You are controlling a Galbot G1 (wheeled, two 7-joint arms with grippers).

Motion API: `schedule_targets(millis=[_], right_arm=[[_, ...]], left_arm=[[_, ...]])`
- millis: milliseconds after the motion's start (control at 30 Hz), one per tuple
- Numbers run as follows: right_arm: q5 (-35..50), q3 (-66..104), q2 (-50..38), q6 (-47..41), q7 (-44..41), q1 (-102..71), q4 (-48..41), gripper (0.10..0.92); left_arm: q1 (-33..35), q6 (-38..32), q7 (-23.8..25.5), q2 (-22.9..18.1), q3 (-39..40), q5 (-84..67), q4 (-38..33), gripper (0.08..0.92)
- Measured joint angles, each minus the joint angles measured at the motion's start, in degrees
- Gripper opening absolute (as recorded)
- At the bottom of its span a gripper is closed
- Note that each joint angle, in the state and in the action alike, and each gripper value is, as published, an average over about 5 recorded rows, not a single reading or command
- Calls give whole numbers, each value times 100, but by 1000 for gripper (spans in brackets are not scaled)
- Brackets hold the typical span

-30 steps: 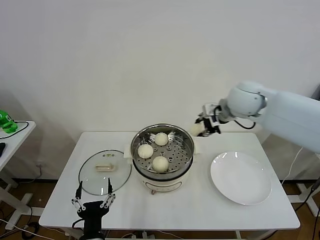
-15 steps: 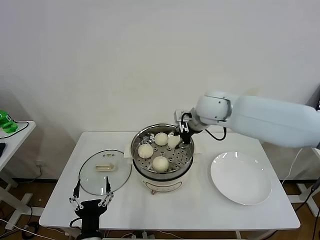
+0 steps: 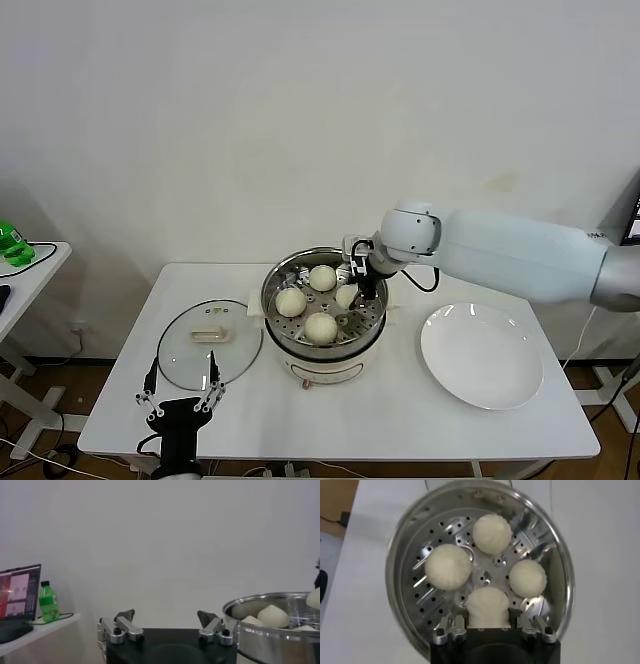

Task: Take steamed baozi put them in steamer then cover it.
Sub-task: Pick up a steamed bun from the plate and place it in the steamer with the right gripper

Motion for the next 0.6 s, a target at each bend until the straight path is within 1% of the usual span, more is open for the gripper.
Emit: schedule_targets(millis=[333,600], right_arm=[[-352,114,145,76,-103,-314,-335,509],[-480,154,162,107,-176,-364,-409,520]], left_arm=[[13,-3,0,15,-28,-26,-10,823],[19,-4,0,22,-33,-31,-24,823]])
